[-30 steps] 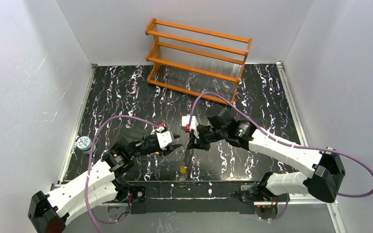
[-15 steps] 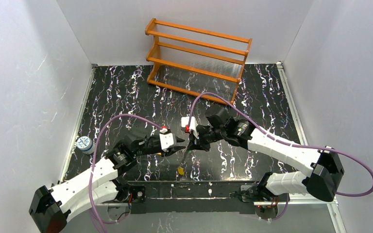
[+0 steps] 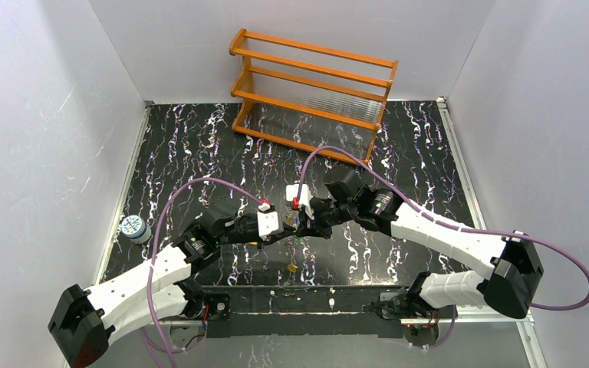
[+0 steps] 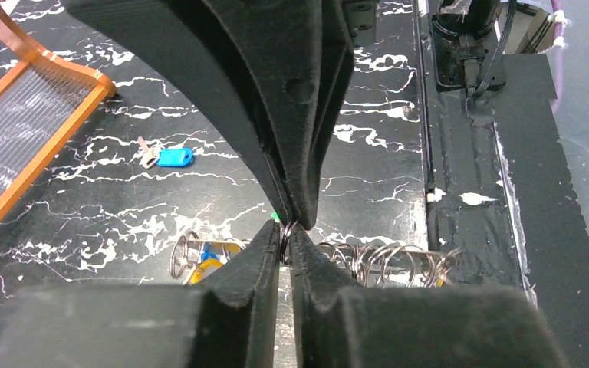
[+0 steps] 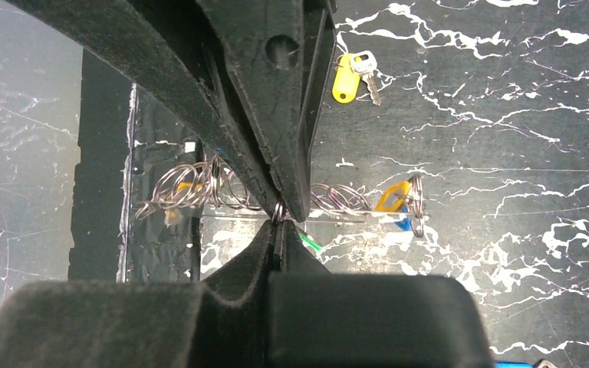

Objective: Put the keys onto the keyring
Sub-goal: Adjust the keyring.

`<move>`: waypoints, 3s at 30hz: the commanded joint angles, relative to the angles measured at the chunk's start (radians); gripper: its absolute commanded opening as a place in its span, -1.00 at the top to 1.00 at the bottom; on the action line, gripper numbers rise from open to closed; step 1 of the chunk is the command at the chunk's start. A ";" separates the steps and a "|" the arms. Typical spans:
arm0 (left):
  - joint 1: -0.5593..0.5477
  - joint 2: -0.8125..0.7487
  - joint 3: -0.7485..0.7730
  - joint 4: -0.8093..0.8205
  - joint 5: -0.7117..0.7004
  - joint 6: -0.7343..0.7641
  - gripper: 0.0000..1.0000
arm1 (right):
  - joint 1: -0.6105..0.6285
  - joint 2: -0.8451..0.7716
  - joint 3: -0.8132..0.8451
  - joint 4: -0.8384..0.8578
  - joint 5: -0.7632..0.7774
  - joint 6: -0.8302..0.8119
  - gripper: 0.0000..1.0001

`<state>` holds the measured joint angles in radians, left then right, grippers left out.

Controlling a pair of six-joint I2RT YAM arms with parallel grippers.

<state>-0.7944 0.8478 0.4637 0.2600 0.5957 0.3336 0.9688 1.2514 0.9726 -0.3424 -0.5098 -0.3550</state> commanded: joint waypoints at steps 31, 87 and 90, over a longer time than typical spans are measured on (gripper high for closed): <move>-0.002 -0.282 -0.330 0.752 -0.124 -0.386 1.00 | -0.003 -0.261 -0.190 0.536 -0.091 0.134 0.34; 0.002 -0.339 -0.079 -0.123 -0.369 -0.296 -0.97 | -0.046 -0.288 -0.353 0.495 0.223 0.269 0.97; 0.002 -0.312 -0.075 -0.152 -0.512 -0.408 -0.97 | -0.052 -0.281 -0.358 0.479 0.237 0.277 0.97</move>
<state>-0.7891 0.5060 0.3584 0.2546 0.2653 0.0181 0.9276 0.9874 0.6174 0.1070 -0.3164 -0.1070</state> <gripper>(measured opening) 0.983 0.029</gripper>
